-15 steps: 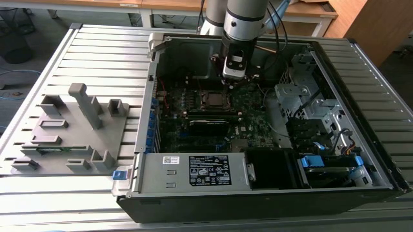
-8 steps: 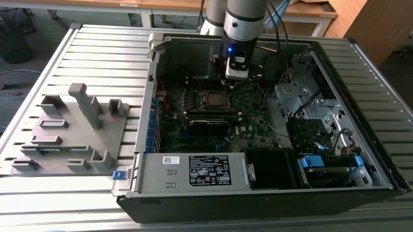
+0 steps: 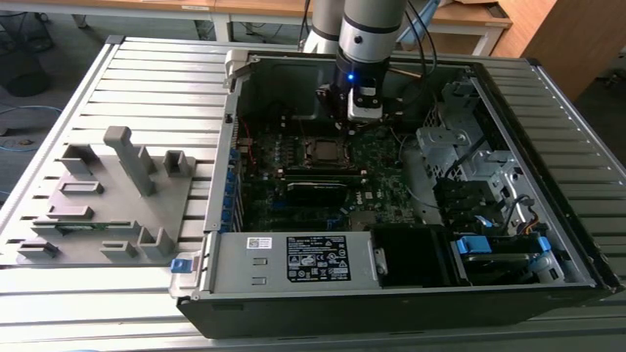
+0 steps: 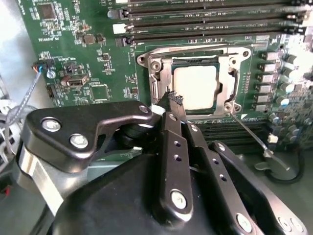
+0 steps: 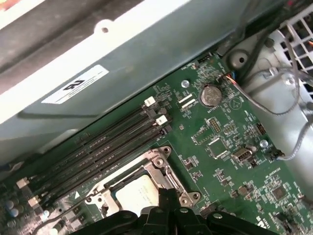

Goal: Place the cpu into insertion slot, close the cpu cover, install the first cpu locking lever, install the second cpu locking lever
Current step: 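Close the cpu cover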

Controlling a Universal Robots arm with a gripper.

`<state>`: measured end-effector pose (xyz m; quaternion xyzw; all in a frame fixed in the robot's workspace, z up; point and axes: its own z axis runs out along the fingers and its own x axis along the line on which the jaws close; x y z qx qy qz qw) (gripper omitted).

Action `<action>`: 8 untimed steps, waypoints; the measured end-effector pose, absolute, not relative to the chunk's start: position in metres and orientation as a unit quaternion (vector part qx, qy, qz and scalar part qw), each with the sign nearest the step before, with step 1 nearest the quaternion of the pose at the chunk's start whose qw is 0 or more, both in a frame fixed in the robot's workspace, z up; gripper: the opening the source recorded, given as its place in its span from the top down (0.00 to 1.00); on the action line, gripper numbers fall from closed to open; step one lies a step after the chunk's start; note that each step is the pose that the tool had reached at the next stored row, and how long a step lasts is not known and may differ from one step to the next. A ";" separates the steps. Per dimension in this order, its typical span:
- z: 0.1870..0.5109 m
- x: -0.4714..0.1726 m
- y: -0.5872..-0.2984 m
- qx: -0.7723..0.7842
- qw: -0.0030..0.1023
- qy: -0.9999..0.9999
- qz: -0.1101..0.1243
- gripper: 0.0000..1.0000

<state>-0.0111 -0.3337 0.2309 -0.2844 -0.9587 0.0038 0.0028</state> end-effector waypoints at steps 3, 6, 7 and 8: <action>0.230 -0.011 -0.334 -0.264 0.003 -0.965 0.004 0.89; 0.230 -0.011 -0.334 -0.241 0.003 -0.971 0.004 0.89; 0.229 -0.011 -0.334 -0.233 0.003 -0.973 0.004 0.89; 0.229 -0.011 -0.334 -0.225 0.003 -0.974 0.004 0.89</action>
